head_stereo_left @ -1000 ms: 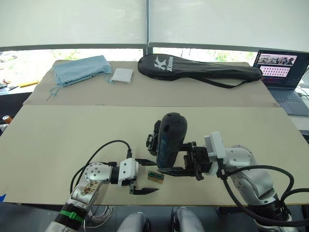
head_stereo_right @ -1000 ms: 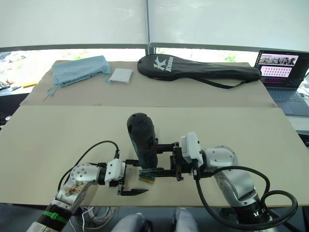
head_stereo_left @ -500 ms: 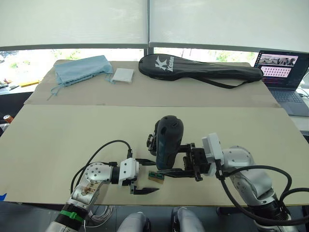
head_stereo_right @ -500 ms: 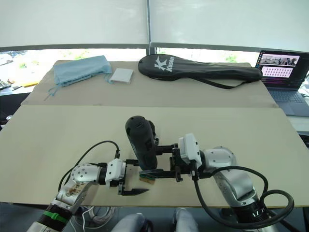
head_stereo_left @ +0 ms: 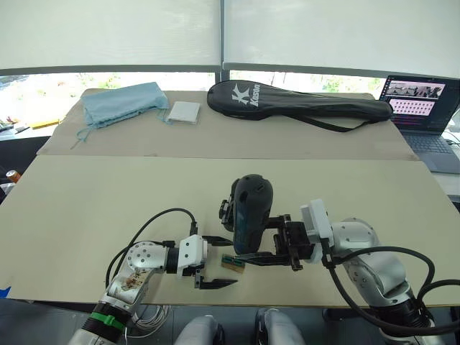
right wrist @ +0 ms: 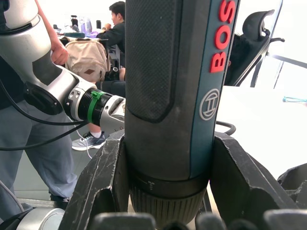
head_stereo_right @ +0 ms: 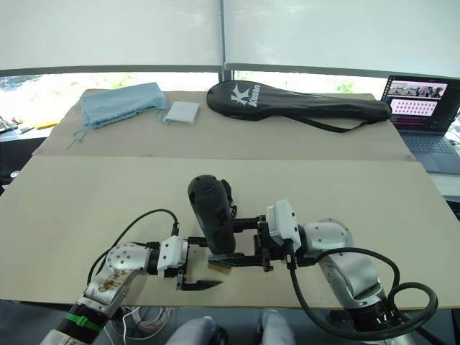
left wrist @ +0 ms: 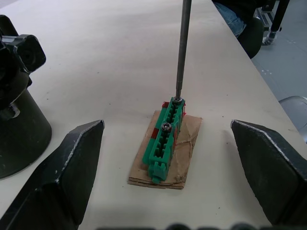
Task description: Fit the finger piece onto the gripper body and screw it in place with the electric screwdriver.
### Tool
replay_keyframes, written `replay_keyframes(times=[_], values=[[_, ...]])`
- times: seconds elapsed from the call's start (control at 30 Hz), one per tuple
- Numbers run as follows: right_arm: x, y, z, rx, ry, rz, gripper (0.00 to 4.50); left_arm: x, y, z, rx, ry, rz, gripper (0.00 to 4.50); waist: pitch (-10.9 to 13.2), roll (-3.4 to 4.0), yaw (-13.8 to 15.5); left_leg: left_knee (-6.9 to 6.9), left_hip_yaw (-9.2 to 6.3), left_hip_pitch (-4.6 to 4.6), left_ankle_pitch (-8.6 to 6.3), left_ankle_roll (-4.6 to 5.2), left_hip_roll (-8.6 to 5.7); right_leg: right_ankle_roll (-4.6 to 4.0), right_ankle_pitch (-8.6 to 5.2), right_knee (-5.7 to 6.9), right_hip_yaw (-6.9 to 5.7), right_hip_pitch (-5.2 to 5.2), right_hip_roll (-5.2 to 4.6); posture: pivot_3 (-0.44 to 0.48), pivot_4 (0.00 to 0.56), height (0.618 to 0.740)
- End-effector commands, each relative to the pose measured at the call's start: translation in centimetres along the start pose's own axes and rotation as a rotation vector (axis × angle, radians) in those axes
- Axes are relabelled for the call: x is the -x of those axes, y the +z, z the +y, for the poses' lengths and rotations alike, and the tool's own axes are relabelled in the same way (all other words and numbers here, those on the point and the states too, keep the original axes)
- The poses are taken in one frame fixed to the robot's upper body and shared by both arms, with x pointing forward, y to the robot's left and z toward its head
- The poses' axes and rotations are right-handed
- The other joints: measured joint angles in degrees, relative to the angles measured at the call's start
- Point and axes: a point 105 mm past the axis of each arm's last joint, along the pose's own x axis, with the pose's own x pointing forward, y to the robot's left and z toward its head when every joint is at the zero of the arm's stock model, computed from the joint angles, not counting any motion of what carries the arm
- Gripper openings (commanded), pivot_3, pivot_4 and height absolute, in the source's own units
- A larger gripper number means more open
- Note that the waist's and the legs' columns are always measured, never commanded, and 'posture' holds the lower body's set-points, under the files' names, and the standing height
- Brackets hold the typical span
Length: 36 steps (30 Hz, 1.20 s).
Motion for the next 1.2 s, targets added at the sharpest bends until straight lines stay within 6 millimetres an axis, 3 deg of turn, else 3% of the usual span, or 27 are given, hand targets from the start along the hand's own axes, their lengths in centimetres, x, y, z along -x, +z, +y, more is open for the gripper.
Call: replay_keyframes(times=[0.03,1.2], values=[[0.04,1.10,0.07,0.046,0.003,-0.028,1.91,-0.78,-1.41,-1.19,0.060,-0.038,0.031,4.50,0.00,0.00,0.01,0.00,0.00,0.00,0.00,0.00,0.00,0.00,0.00,0.00,0.00,0.00,0.00,0.000,0.150,0.740],[-0.45,0.59,-0.10,0.055,-0.002,-0.014,1.91,-0.76,-1.37,-1.08,0.066,-0.025,0.028,4.50,-0.11,0.05,0.04,0.00,0.00,0.00,0.00,0.00,0.00,0.01,0.01,-0.03,-0.01,0.02,0.00,0.000,0.150,0.740]])
